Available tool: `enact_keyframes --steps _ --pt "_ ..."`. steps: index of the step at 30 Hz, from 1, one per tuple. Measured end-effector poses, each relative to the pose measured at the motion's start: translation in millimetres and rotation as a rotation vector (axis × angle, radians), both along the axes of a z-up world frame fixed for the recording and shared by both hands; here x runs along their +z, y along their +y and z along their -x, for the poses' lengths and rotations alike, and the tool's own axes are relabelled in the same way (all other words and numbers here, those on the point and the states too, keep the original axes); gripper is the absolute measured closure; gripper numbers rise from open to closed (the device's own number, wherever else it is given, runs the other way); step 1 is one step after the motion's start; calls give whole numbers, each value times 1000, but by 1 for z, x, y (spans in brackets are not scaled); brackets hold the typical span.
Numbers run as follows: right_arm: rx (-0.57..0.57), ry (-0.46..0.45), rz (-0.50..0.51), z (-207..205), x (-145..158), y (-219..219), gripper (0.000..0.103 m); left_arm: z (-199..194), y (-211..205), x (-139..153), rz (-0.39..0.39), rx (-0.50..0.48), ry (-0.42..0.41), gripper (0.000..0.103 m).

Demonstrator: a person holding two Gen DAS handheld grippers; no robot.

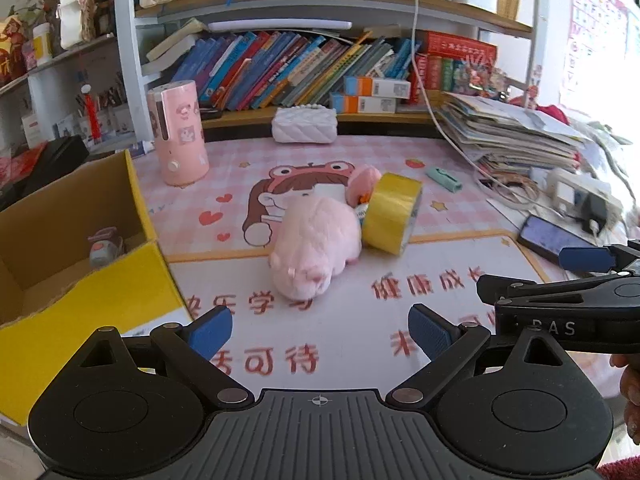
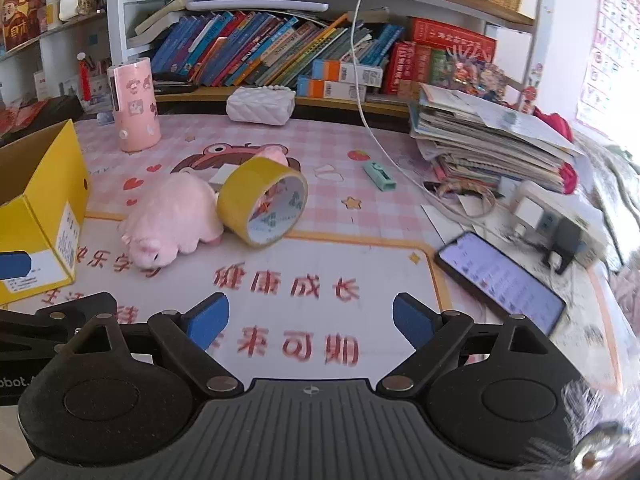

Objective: Organize objects
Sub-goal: 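Withdraw both grippers from the box toward the plush pig and tape, then grasp the pink plush pig with the left gripper while the right gripper grasps the yellow tape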

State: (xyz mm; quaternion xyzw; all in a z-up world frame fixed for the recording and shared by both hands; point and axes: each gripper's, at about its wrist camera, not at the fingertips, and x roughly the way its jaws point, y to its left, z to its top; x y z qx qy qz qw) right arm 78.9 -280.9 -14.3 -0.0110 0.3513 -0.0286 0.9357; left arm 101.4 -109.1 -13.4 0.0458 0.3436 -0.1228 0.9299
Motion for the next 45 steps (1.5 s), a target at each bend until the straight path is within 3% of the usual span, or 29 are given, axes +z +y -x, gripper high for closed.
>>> enact_keyframes --steps 5,15,20,28,34,36,40,45 --pt "46 -1 -36 -25 -1 -15 14 -18 -10 1 -8 56 -10 7" --pt "108 11 -102 -70 -4 -38 13 -59 -30 -3 -98 141 -24 9" --pt "141 0 -137 -91 -5 -45 11 -80 -40 -16 -139 145 15 9" --pt "212 34 -282 -129 -12 -51 15 -110 -51 -39 -184 144 79 11" --pt "237 119 -444 -156 -23 -51 33 -126 -60 -50 -206 132 104 12" --pt "240 144 -476 -163 -26 -49 43 -131 -61 -53 -210 127 113 13" --pt "263 169 -537 -176 -31 -46 51 -138 -65 -58 -210 118 134 20" --pt "311 181 -582 -181 -32 -44 70 -142 -70 -65 -213 110 141 24"
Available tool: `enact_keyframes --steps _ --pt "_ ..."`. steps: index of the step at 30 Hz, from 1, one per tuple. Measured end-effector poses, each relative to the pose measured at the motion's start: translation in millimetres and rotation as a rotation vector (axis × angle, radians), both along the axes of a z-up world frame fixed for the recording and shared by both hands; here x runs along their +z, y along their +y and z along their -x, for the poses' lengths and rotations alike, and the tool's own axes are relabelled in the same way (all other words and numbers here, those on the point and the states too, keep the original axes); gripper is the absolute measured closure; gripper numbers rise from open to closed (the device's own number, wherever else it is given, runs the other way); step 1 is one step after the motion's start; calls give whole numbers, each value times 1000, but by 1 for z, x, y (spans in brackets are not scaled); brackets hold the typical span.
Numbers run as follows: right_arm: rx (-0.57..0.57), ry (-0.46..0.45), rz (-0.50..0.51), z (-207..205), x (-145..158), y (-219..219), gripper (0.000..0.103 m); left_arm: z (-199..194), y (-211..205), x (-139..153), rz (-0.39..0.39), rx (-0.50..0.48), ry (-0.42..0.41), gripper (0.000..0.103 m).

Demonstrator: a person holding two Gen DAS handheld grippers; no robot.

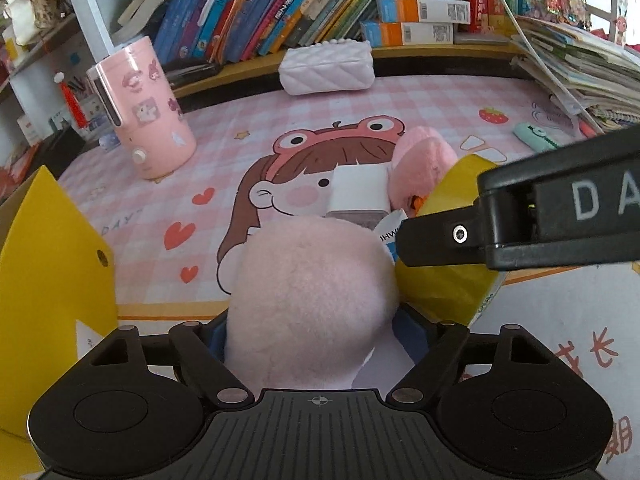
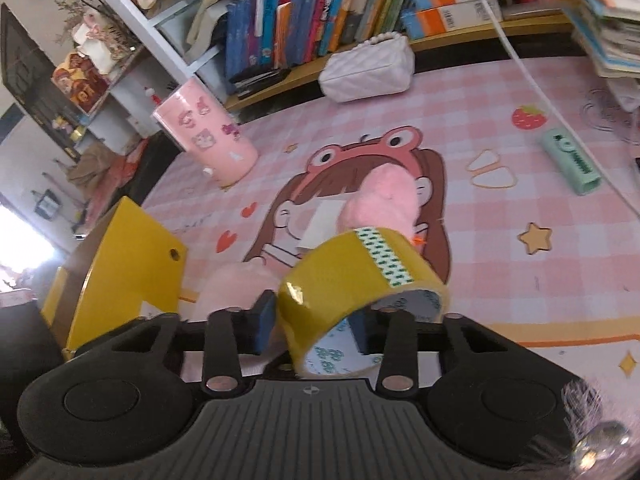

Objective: Organize objects
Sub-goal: 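Grasp the pink plush pig with the left gripper while the right gripper grasps the yellow tape, then lift the plush pig and tape roll and carry them toward the yellow box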

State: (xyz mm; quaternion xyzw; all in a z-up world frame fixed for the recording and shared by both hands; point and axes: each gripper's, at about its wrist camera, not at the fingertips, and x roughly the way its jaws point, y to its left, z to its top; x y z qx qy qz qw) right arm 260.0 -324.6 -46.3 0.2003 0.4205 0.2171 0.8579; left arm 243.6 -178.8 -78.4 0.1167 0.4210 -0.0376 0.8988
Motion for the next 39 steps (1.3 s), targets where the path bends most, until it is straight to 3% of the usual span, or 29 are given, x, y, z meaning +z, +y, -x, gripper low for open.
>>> enact_keyframes --steps 4,6,9,13,21,39 --pt "13 13 -49 -3 -3 -2 80 -2 3 0 18 1 1 35" --pt "24 13 -71 -3 -3 -4 93 -1 5 4 35 4 8 40" --pt "11 11 -76 0 -1 -8 95 4 12 11 85 15 8 44" --pt "-12 -25 -73 8 10 -18 96 12 20 20 141 40 -4 44" --pt "-27 -99 79 35 23 -22 96 37 30 41 228 58 -35 44" --pt "-60 -95 209 89 29 15 96 92 64 51 285 36 -53 44"
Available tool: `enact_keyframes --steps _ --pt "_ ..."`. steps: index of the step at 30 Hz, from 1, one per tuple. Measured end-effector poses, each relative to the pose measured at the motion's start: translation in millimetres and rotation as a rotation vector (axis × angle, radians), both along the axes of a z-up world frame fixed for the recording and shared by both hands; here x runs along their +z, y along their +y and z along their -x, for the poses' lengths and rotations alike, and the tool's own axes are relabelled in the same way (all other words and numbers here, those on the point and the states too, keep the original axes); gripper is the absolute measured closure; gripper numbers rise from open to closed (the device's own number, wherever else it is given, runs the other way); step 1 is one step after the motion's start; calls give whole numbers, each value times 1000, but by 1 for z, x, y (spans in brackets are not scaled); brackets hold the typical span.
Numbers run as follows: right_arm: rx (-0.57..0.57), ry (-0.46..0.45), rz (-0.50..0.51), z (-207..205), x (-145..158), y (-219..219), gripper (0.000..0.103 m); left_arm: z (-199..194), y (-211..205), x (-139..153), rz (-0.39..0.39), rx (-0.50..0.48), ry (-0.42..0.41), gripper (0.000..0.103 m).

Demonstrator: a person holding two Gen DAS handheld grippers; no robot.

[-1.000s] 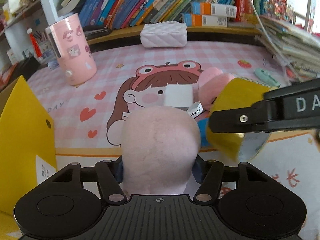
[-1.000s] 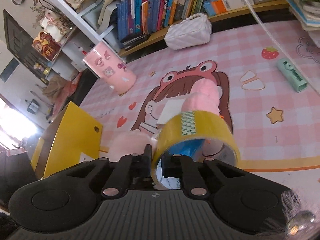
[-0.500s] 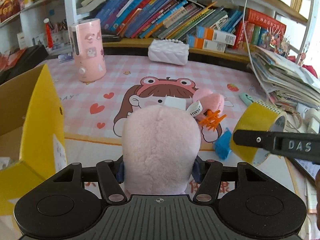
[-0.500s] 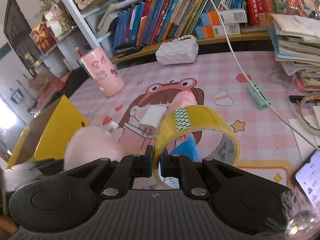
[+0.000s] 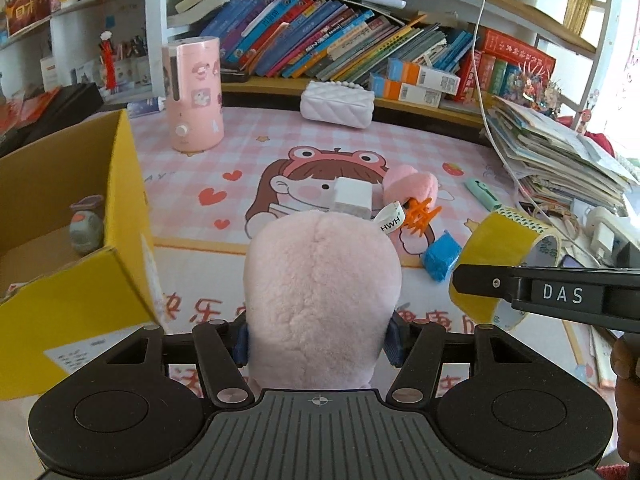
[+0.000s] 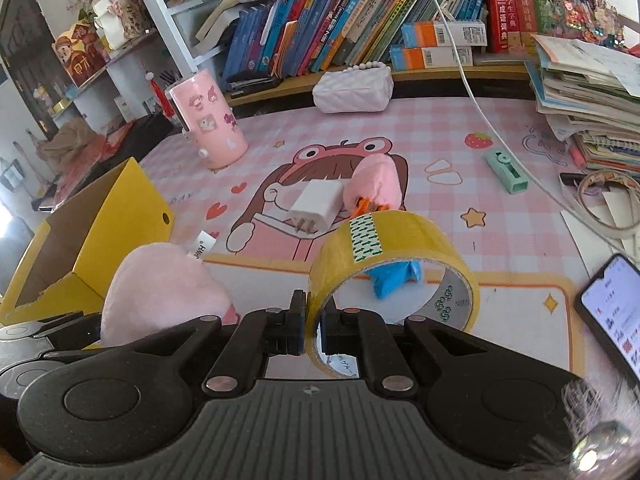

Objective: Organize objects
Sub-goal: 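Lift the plush pig and tape roll and carry them toward the yellow box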

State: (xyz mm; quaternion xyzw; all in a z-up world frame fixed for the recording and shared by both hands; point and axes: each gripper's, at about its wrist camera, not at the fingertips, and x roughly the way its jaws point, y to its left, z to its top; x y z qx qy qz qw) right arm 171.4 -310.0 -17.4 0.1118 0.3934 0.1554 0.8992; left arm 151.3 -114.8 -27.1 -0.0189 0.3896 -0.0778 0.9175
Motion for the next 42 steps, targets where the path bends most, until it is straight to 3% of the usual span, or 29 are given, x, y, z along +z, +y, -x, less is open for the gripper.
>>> enact_keyframes --steps 21,42 --pt "24 19 8 84 9 103 96 85 101 12 4 30 -23 44" --pt "165 3 -5 143 11 191 96 156 178 20 -3 141 -63 44"
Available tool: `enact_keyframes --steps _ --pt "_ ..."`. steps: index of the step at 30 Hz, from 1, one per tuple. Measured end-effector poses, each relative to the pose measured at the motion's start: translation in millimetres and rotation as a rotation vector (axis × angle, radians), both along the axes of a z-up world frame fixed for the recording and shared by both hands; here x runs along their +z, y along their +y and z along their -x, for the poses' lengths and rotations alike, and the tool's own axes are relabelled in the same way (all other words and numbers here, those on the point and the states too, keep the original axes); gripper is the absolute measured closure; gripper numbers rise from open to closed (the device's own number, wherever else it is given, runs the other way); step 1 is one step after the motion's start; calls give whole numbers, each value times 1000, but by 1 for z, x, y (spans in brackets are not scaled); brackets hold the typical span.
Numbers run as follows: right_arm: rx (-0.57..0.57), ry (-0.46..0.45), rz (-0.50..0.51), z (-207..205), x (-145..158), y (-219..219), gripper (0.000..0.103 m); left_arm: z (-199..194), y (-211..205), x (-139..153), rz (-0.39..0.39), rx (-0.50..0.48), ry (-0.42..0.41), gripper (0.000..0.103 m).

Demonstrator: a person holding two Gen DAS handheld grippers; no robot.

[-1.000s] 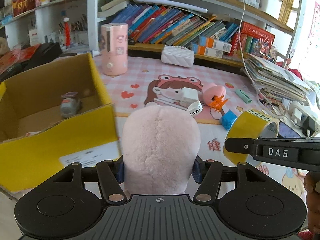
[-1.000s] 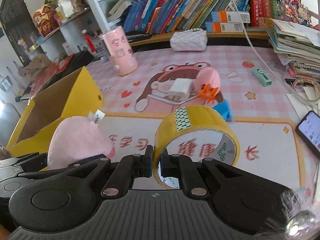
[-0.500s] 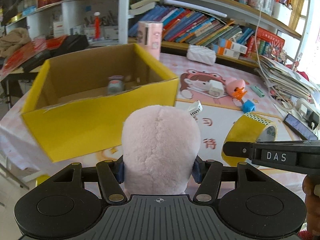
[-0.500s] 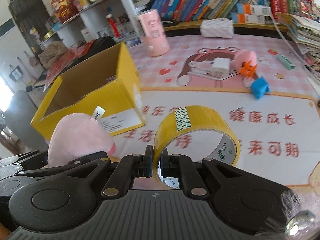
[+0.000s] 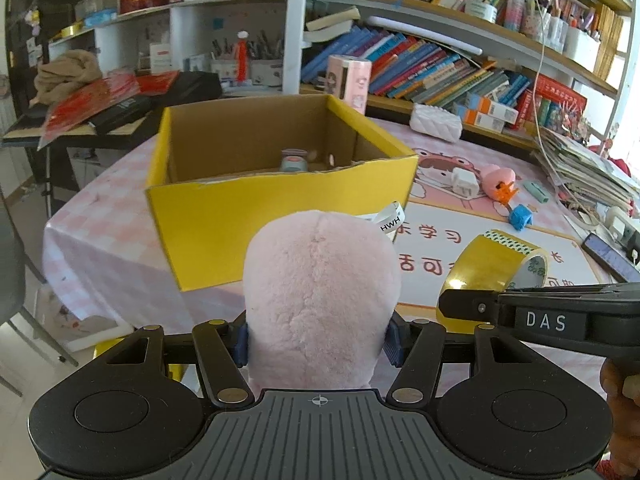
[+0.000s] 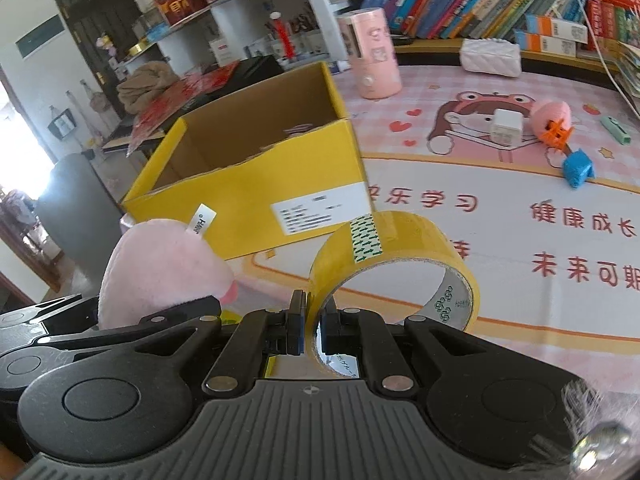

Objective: Organize objects
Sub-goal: 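Lift the plush pig and tape roll and carry them toward the yellow box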

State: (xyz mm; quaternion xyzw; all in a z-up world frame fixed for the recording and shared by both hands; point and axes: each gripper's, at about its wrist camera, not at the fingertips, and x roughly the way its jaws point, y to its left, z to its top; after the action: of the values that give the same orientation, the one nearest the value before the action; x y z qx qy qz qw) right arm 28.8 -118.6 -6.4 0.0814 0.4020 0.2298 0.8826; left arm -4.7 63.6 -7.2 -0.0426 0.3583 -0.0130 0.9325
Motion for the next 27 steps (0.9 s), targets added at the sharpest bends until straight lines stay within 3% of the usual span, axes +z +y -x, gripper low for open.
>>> enact_keyframes --steps 20,27 --pt "73 -36 30 26 9 47 96 26 36 10 15 34 -69 44" --pt "100 -94 33 23 21 58 96 23 43 21 12 42 -131 44"
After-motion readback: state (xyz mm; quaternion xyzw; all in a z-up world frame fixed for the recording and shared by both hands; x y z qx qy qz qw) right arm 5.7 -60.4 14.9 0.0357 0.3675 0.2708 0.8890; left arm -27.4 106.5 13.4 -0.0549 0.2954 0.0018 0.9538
